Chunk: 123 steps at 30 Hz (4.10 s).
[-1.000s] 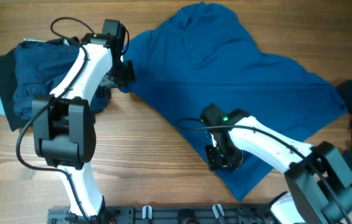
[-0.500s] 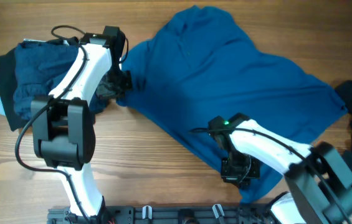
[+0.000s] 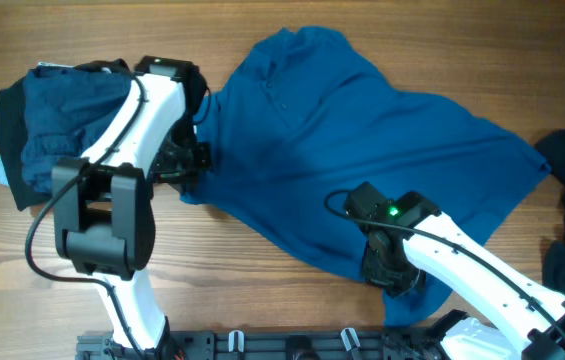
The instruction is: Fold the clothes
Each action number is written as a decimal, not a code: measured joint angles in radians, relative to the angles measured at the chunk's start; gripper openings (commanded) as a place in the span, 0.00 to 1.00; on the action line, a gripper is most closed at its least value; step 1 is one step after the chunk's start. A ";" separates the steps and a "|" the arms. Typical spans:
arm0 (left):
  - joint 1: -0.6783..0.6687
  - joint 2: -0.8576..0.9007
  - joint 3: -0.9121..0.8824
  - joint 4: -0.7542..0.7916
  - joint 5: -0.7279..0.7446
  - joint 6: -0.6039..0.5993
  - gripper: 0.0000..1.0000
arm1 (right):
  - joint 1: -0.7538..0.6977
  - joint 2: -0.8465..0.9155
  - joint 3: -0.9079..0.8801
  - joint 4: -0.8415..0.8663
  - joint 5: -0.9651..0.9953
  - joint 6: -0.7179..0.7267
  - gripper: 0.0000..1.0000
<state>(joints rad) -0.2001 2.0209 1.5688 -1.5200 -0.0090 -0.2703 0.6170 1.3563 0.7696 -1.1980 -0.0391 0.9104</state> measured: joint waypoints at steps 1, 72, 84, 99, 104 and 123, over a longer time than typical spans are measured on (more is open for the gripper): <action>-0.016 0.000 0.000 -0.002 0.000 0.001 0.57 | -0.005 -0.001 0.000 0.029 0.002 0.011 0.40; 0.042 0.038 -0.005 0.879 0.081 0.252 0.85 | -1.087 0.504 1.051 0.061 -0.516 -0.639 0.62; 0.089 0.180 0.006 0.923 0.089 0.262 0.04 | -1.038 0.507 0.911 -0.024 -0.327 -0.692 0.68; 0.277 0.126 0.006 0.712 -0.019 0.026 0.04 | -1.085 0.508 0.376 0.352 -0.129 -0.544 0.84; 0.290 0.108 0.006 0.711 -0.004 0.004 0.27 | -1.083 0.494 0.323 0.443 -0.059 -0.505 0.68; 0.274 0.059 0.000 0.721 0.093 -0.018 0.60 | -1.098 0.477 0.284 0.562 -0.115 -0.455 0.04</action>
<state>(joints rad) 0.0742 2.0796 1.5692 -0.7986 0.0841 -0.2878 -0.4812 1.8336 1.0534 -0.6357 -0.1539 0.4557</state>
